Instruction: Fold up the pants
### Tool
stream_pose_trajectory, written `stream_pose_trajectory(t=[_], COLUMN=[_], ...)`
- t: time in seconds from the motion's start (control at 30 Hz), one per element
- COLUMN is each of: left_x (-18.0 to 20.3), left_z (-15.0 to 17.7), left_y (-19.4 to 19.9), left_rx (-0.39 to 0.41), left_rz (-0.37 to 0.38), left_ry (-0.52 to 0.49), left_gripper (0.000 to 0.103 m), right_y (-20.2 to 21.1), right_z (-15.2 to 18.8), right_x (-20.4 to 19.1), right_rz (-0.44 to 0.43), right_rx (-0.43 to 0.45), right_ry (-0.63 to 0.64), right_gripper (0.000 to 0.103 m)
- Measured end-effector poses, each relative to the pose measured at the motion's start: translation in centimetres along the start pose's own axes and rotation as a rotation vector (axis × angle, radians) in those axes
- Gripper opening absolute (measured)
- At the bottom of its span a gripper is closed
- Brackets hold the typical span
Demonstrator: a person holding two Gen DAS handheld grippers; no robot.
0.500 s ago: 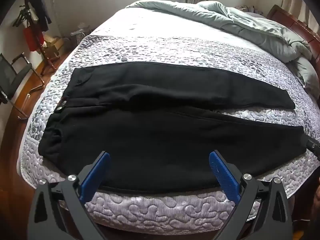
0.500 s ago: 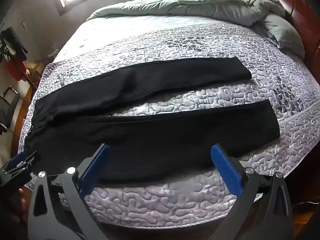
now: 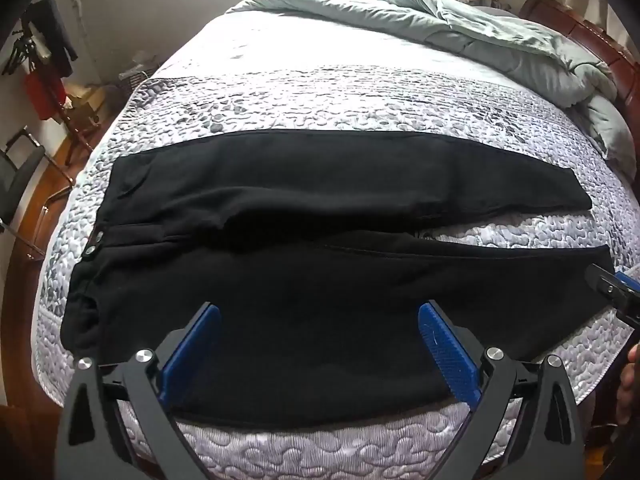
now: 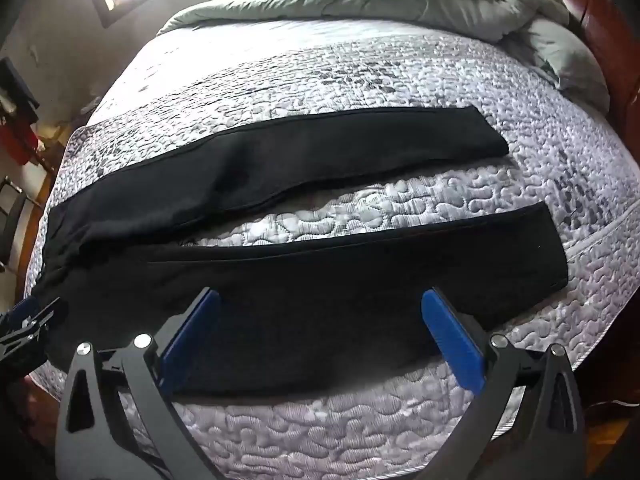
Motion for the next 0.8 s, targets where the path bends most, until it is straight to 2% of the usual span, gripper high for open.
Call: stream_pose_trajectory(t=[0.33, 0.8], left_x=[-0.2, 0.1], left_z=[-0.5, -0.3], left_y=[-2.2, -2.9], left_rx=[-0.027, -0.039], left_rz=[-0.011, -0.004], left_ry=[-0.019, -0.021], left_gripper=[0.099, 0.099], right_y=[-1.9, -3.1], right_z=[-0.2, 0.5], right_x=[0.3, -0.2], right_rz=[0.055, 0.031], right_rx=[-0.003, -0.029], right_ry=[0.011, 0.020], right_gripper=[0.100, 0.100])
Point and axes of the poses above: each gripper's, at about its wrist camera, not at the fingertips, and y roughly against the way its jaws point, x to its right, z to its underside, the point moved 9 cm from there along -y, roughly the way its jaws point, and after that the axes turned 8 degrees about -y, right-handed, at the moved point
